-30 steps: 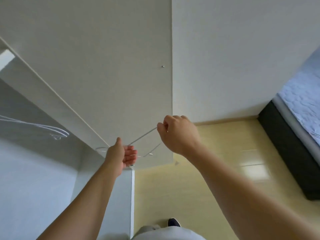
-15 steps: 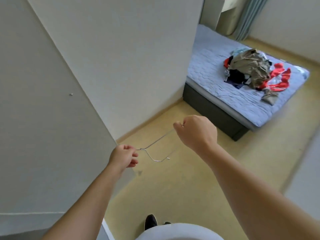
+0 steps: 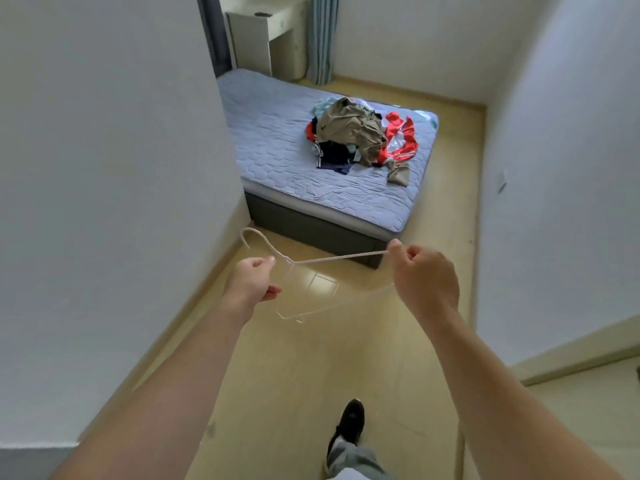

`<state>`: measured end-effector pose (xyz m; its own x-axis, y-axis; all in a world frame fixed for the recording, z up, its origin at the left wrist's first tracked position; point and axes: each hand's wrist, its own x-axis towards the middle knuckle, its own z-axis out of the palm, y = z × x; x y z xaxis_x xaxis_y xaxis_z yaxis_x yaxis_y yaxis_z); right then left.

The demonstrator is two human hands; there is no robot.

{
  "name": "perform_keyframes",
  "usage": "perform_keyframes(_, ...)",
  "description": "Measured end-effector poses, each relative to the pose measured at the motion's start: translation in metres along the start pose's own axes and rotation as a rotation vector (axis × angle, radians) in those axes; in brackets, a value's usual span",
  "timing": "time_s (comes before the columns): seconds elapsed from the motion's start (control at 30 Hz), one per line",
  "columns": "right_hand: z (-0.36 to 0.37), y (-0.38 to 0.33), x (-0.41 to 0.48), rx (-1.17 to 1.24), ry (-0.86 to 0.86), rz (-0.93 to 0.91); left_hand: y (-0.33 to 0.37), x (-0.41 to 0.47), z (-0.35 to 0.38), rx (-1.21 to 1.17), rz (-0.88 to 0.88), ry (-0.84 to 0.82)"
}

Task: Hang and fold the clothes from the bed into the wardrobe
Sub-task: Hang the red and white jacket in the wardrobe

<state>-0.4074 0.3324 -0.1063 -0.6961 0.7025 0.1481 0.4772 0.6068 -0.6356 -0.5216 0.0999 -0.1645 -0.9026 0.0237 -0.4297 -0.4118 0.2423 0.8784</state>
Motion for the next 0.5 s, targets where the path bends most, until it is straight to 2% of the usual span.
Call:
perform_keyframes(0.13,-0.01,0.037,0.076,0.198,-0.004,0.171,0.052,0.05,0.076,0.083,0.1,-0.072)
perform_keyframes(0.23,-0.013,0.063,0.137,0.259,0.009,0.283,0.093,0.089,0.125,0.127,0.177,-0.068)
perform_keyframes(0.5,0.0,0.102,0.289,0.295,0.003,0.365,0.163,0.181,0.243,0.166,0.207,-0.133)
